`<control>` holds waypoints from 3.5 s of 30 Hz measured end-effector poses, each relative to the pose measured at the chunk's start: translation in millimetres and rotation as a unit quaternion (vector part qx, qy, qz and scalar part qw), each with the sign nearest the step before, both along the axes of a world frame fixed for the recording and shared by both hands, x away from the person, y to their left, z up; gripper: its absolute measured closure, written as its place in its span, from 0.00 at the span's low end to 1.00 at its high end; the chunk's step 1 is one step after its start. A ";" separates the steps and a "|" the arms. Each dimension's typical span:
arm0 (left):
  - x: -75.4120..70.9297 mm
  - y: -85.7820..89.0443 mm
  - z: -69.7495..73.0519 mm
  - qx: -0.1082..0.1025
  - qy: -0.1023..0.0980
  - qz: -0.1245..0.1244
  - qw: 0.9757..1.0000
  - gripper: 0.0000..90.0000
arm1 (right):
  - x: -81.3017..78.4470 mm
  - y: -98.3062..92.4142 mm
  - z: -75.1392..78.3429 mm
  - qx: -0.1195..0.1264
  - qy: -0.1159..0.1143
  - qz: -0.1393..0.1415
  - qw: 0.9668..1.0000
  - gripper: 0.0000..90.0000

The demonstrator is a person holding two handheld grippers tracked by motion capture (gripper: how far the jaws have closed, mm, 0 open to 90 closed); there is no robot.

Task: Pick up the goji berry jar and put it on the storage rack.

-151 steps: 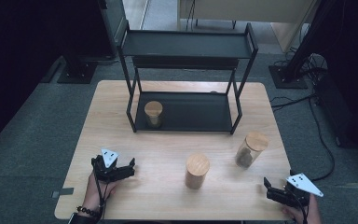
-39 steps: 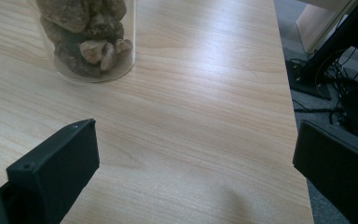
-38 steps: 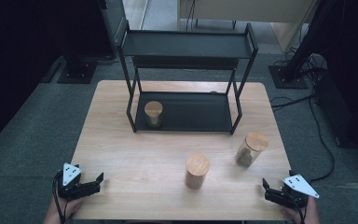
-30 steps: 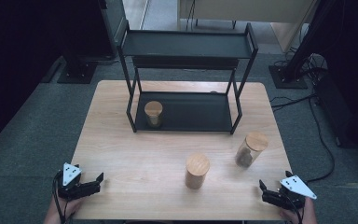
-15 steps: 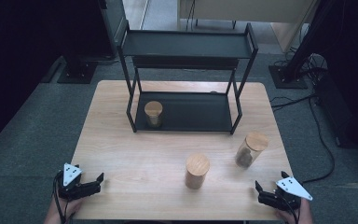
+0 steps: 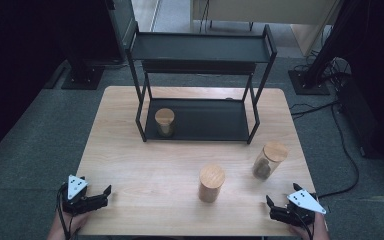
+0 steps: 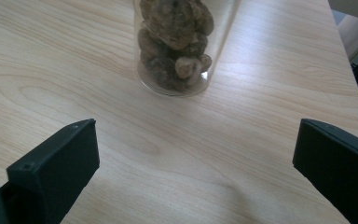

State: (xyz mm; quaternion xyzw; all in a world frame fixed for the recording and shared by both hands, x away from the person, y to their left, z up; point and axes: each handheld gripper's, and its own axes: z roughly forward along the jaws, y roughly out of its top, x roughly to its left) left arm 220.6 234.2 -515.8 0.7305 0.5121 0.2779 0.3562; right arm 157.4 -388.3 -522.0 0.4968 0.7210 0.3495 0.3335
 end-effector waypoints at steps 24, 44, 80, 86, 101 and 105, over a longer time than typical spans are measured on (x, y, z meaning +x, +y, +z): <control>0.5 0.2 -0.1 -0.002 0.002 -0.002 1.000 0.02 | 3.7 33.9 0.2 0.003 0.003 0.047 0.999 0.00; 0.5 0.5 -0.2 -0.005 0.002 -0.002 1.000 0.02 | 4.6 58.7 0.4 0.004 0.000 0.077 0.997 0.00; 0.3 0.5 -0.1 -0.005 0.001 -0.003 1.000 0.02 | 14.2 115.4 1.6 0.023 -0.008 0.122 0.992 0.00; 0.4 0.6 -0.1 -0.005 0.002 -0.003 1.000 0.02 | 16.0 125.8 1.9 0.027 -0.012 0.130 0.991 0.00; 0.2 0.5 0.0 -0.005 0.001 -0.004 1.000 0.02 | 17.7 147.6 6.5 0.045 -0.013 0.155 0.987 0.00; 0.2 0.7 0.0 -0.005 0.001 -0.005 1.000 0.02 | 19.0 155.6 10.6 0.049 -0.015 0.163 0.985 0.00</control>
